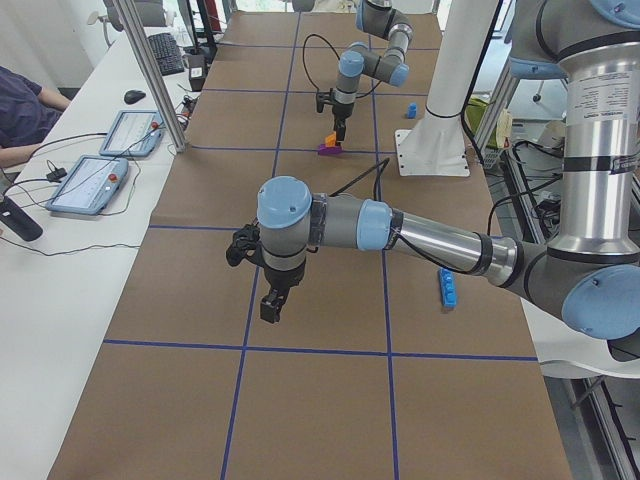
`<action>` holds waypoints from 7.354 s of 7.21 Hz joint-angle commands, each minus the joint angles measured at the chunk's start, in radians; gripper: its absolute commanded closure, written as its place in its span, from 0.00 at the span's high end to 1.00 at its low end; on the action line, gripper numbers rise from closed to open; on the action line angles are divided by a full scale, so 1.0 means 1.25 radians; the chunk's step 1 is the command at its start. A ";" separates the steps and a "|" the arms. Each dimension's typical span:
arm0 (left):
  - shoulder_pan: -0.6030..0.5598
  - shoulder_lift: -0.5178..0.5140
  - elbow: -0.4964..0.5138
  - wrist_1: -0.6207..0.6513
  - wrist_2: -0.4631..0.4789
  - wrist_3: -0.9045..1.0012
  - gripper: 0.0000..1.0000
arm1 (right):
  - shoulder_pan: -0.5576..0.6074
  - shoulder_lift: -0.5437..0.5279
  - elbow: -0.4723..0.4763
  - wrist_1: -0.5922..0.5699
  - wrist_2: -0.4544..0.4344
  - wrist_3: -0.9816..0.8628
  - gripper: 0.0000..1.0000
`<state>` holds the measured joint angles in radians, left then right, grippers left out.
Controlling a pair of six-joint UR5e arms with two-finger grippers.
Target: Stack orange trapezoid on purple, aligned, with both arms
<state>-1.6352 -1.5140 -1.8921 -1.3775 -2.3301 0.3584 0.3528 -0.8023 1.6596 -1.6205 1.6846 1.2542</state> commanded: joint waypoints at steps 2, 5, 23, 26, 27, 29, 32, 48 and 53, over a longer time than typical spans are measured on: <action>0.000 0.001 0.010 0.000 -0.001 0.000 1.00 | 0.106 -0.008 0.149 -0.165 0.095 -0.019 1.00; -0.001 0.048 0.004 -0.028 0.000 -0.001 1.00 | 0.307 -0.115 0.210 -0.197 0.234 -0.251 1.00; -0.009 0.081 -0.011 -0.028 -0.001 -0.001 1.00 | 0.972 -0.718 0.187 -0.153 0.451 -1.064 1.00; -0.009 0.081 -0.012 -0.027 0.005 0.005 1.00 | 0.972 -0.720 0.188 -0.153 0.453 -1.063 1.00; -0.007 0.093 -0.013 -0.028 0.006 0.007 1.00 | 0.972 -0.720 0.188 -0.153 0.453 -1.063 1.00; -0.007 0.094 -0.009 -0.027 0.009 0.003 1.00 | 0.971 -0.724 0.185 -0.152 0.451 -1.063 1.00; -0.007 0.096 -0.011 -0.028 0.009 0.003 1.00 | 0.971 -0.724 0.185 -0.152 0.451 -1.063 1.00; -0.007 0.097 -0.011 -0.028 0.009 0.002 1.00 | 0.971 -0.724 0.185 -0.152 0.453 -1.063 1.00; -0.007 0.097 -0.011 -0.028 0.009 0.003 1.00 | 0.971 -0.724 0.185 -0.152 0.451 -1.063 1.00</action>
<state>-1.6444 -1.3928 -1.9052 -1.4128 -2.3194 0.3620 1.5662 -1.7073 1.8914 -1.8101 2.2499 -0.0751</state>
